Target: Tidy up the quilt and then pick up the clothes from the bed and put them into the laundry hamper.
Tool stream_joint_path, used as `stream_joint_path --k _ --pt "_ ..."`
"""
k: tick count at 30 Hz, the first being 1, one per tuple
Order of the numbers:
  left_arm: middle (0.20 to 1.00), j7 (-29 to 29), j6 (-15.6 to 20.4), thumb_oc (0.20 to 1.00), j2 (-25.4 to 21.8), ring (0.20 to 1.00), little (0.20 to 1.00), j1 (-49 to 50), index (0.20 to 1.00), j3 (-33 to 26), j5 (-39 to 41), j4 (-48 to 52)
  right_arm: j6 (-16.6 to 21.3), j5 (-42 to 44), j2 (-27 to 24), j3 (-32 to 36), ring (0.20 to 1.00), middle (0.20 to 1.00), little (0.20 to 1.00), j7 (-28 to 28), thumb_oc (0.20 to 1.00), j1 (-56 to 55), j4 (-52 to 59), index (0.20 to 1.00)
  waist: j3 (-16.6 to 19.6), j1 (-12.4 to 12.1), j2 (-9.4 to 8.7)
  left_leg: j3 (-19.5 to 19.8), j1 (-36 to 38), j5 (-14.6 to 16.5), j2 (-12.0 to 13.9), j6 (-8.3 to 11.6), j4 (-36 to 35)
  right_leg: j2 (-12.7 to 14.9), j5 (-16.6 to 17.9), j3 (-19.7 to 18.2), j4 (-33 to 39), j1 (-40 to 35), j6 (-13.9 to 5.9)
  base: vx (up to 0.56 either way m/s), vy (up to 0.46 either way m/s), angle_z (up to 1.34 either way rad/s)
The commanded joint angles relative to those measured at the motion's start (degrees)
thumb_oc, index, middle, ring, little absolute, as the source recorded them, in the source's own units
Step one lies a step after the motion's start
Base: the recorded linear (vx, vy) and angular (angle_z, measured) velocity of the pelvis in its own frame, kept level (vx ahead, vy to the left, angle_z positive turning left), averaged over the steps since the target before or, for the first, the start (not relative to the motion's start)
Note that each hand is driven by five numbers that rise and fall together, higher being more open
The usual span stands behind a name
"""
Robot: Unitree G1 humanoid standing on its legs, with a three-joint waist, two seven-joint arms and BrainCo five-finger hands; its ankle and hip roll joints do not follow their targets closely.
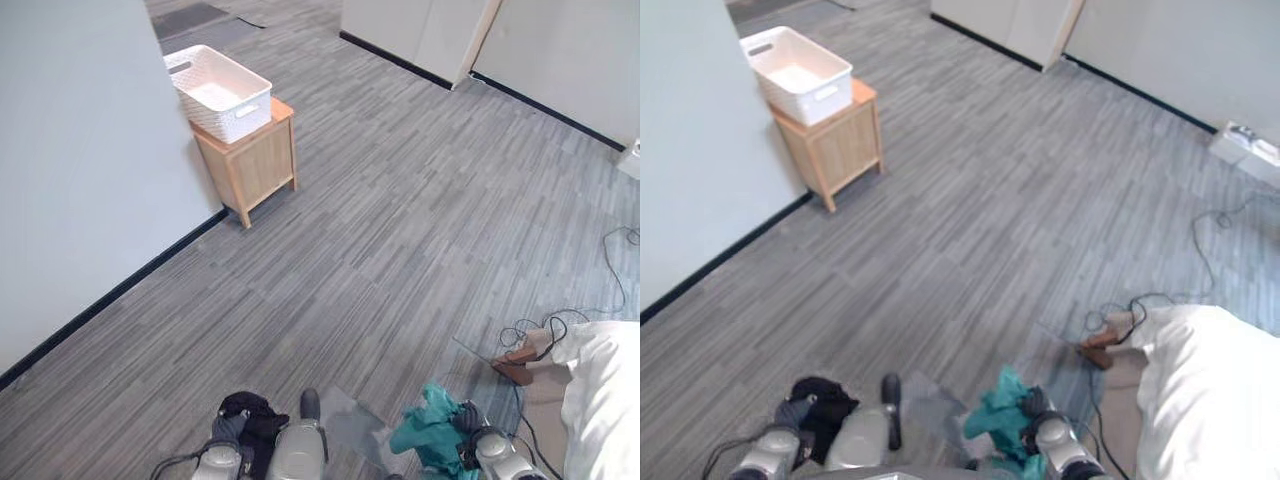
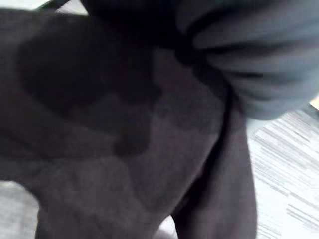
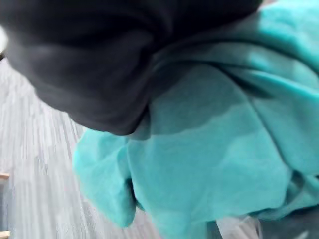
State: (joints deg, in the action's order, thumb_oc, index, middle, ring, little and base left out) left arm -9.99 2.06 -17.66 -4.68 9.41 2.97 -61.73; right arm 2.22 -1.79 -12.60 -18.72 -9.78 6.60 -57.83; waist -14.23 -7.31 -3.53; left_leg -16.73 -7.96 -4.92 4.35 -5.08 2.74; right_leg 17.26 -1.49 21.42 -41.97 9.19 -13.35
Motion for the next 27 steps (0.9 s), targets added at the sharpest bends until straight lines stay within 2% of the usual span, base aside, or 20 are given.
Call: stream_joint_path --k 1,2,4,5,6,8,10,11,12,13,14,15,17,18,20,21,22,23,25,27 --pt "0.200 -2.7 1.7 0.200 -1.2 0.200 0.200 -2.9 0.200 2.9 -3.3 3.0 1.2 0.2 -2.8 2.4 0.200 0.200 0.200 -0.9 0.200 4.0 3.3 0.200 -2.4 -0.3 2.75 0.1 4.1 4.6 -0.4 5.07 -4.3 -8.1 0.0 4.0 12.0 -3.3 -0.22 0.74 0.213 0.42" --pt "0.200 -3.1 1.9 0.200 -1.1 0.200 0.200 -3.4 0.200 3.2 -3.3 4.3 1.4 0.4 -3.6 2.4 0.200 0.200 0.200 -1.1 0.200 3.7 5.2 0.200 -2.6 1.4 3.34 1.8 6.8 6.2 -1.6 5.82 -4.9 -9.1 -3.2 5.2 20.7 -2.8 2.11 0.57 0.058 0.41" --pt "0.200 -3.0 2.1 0.200 -1.0 0.200 0.200 -3.4 0.200 3.2 -3.5 4.7 1.3 0.4 -3.9 2.4 0.200 0.200 0.200 -1.1 0.200 3.4 5.3 0.200 -2.4 1.9 3.27 2.2 7.8 7.3 -2.0 6.23 -4.6 -8.5 -3.3 6.0 27.5 -3.0 2.80 0.55 0.000 0.43" --pt "0.200 -2.9 2.0 0.200 -0.6 0.200 0.200 -3.7 0.200 3.3 -3.8 4.7 1.2 0.5 -4.5 3.1 0.200 0.200 0.200 -1.6 0.200 2.9 5.0 0.200 -1.9 2.8 3.42 2.7 10.1 10.2 -1.8 7.18 -4.3 -6.2 -1.2 6.1 38.1 -1.3 2.87 0.39 -0.047 0.53" --pt "0.200 -2.9 2.0 0.200 -0.6 0.200 0.200 -3.7 0.200 3.3 -3.8 4.7 1.2 0.5 -4.5 3.1 0.200 0.200 0.200 -1.6 0.200 2.9 5.0 0.200 -2.0 2.8 3.51 2.8 10.1 10.2 -1.7 7.21 -4.2 -6.3 -1.2 6.2 38.3 -1.4 2.87 0.71 -0.035 0.61" --pt "0.200 -2.2 1.7 0.200 -0.2 0.200 0.200 -2.4 0.200 2.8 -5.5 3.1 0.3 -0.6 -4.4 3.5 0.200 0.200 0.200 -1.1 0.200 1.7 4.3 0.200 -0.9 3.0 4.14 3.4 16.8 17.9 -1.0 8.23 -1.3 -2.3 1.9 8.3 41.3 -0.8 0.97 0.75 -0.006 0.55" --pt "0.200 -1.8 1.4 0.200 0.4 0.200 0.200 -1.9 0.200 3.0 -5.8 2.2 0.4 -0.9 -4.3 2.9 0.200 0.200 0.200 -0.8 0.200 1.1 4.2 0.200 -0.5 3.7 4.33 3.8 18.9 19.0 -0.5 8.74 2.1 -2.4 2.1 9.2 39.4 -1.7 1.13 0.70 -0.016 0.26" --pt "0.200 -1.6 1.4 0.200 0.8 0.200 0.200 -0.9 0.200 2.5 -5.5 0.9 0.3 -0.8 -4.2 2.5 0.200 0.200 0.200 0.2 0.200 0.7 3.0 0.200 0.0 3.9 4.68 3.4 17.7 15.1 1.4 9.63 13.3 -4.2 1.3 8.7 39.0 -3.3 3.26 0.69 -0.055 0.05" --pt "0.200 -1.6 1.4 0.200 0.8 0.200 0.200 -0.9 0.200 2.5 -5.5 0.9 0.3 -0.8 -4.3 2.4 0.200 0.200 0.200 0.2 0.200 0.7 2.9 0.200 0.1 4.1 5.01 3.6 17.1 15.7 2.0 9.95 14.6 -4.7 1.1 8.9 39.1 -3.3 3.50 0.73 -0.216 0.18" --pt "0.200 -1.7 1.9 0.200 0.6 0.200 0.200 0.6 0.200 1.2 -3.8 0.1 0.4 0.4 -4.5 2.3 0.200 0.200 0.200 1.2 0.200 1.4 0.3 0.200 -0.4 2.1 5.09 5.9 11.3 9.0 4.3 11.62 32.4 -8.4 -0.1 10.0 41.4 -7.4 7.13 0.31 -0.162 0.41" --pt "0.200 -1.7 1.9 0.200 0.6 0.200 0.200 0.6 0.200 1.2 -3.8 0.1 0.4 0.4 -4.5 2.3 0.200 0.200 0.200 1.2 0.200 1.4 0.3 0.200 -0.3 2.2 5.13 5.9 11.2 9.0 4.4 11.64 32.5 -8.5 -0.1 10.0 41.4 -7.4 7.15 0.54 -0.216 0.45" --pt "0.200 -1.2 2.3 0.200 0.6 0.200 0.200 0.8 0.200 0.9 -2.4 2.0 0.6 0.0 -4.2 1.0 0.200 0.200 0.200 2.1 0.200 1.4 -1.8 0.200 -1.5 0.0 4.61 7.2 7.9 6.8 4.4 11.44 39.3 -9.6 -1.1 10.3 42.6 -10.0 8.87 0.27 -0.165 0.03" --pt "0.200 -0.6 2.6 0.200 -0.1 0.200 0.200 1.0 0.200 1.4 -2.5 3.3 0.2 -4.9 -4.2 -2.8 0.200 0.200 0.200 3.0 0.200 2.2 -2.8 0.200 -3.6 -2.5 3.39 7.9 -2.1 9.1 6.7 11.22 50.0 -11.0 -2.7 10.9 45.6 -13.8 9.69 0.48 -0.178 -0.39" --pt "0.200 -1.6 2.4 0.200 -0.3 0.200 0.200 1.3 0.200 1.4 -3.1 4.3 -0.3 -7.7 -4.9 -3.2 0.200 0.200 0.200 1.5 0.200 2.4 -0.3 0.200 -4.3 -3.7 2.56 5.6 -7.2 11.1 6.9 11.11 44.7 -11.8 -4.4 9.0 46.9 -17.0 9.39 0.69 0.002 -0.34" --pt "0.200 -1.6 1.9 0.200 0.0 0.200 0.200 1.6 0.200 1.1 -3.2 4.2 -0.1 -10.5 -5.1 -4.3 0.200 0.200 0.200 0.2 0.200 2.3 0.8 0.200 -4.1 -4.3 2.44 4.5 -8.5 11.4 6.2 10.75 39.2 -11.9 -5.7 8.4 47.0 -17.9 9.17 0.48 0.093 -0.18" --pt "0.200 -2.4 1.6 0.200 0.1 0.200 0.200 2.2 0.200 0.4 -3.1 4.2 0.1 -12.8 -5.5 -5.0 0.200 0.200 0.200 -2.1 0.200 2.6 3.6 0.200 -3.8 -4.7 2.61 3.1 -9.2 12.1 5.4 9.78 31.3 -12.3 -6.4 8.0 47.0 -18.3 8.45 0.57 0.356 -0.06" --pt "0.200 -3.7 1.5 0.200 0.3 0.200 0.200 4.3 0.200 -1.9 -2.4 4.4 0.8 -14.6 -5.7 -4.0 0.200 0.200 0.200 -4.4 0.200 0.6 8.2 0.200 -2.8 -5.0 3.59 0.4 -8.2 6.6 4.4 10.43 13.0 -12.2 -7.7 7.5 47.0 -19.1 6.16 0.73 0.497 -0.10" --pt "0.200 -4.1 1.4 0.200 0.7 0.200 0.200 4.6 0.200 -2.6 -1.9 3.7 0.7 -15.9 -5.9 -3.6 0.200 0.200 0.200 -5.4 0.200 -0.8 10.4 0.200 -2.7 -4.7 4.22 -0.7 -7.6 3.8 5.2 11.58 5.7 -11.7 -8.3 7.6 47.0 -19.7 5.46 0.64 0.569 -0.28" --pt "0.200 -5.0 1.6 0.200 2.0 0.200 0.200 5.0 0.200 -2.6 -1.3 2.9 0.7 -17.6 -6.2 -2.5 0.200 0.200 0.200 -7.1 0.200 -4.1 14.1 0.200 -3.0 -3.5 5.76 -1.8 -7.4 0.4 7.8 11.96 -0.6 -9.9 -7.6 8.5 47.0 -20.3 4.05 0.33 0.445 -0.76" --pt "0.200 -6.5 0.5 0.200 3.6 0.200 0.200 5.1 0.200 -1.8 -1.5 0.1 0.9 -13.2 -4.7 1.0 0.200 0.200 0.200 -8.6 0.200 -7.3 14.6 0.200 -3.4 0.0 5.47 -3.0 -5.0 -1.2 7.5 11.64 -0.7 -9.1 -6.7 6.1 46.1 -21.1 3.38 0.39 0.627 -1.08"
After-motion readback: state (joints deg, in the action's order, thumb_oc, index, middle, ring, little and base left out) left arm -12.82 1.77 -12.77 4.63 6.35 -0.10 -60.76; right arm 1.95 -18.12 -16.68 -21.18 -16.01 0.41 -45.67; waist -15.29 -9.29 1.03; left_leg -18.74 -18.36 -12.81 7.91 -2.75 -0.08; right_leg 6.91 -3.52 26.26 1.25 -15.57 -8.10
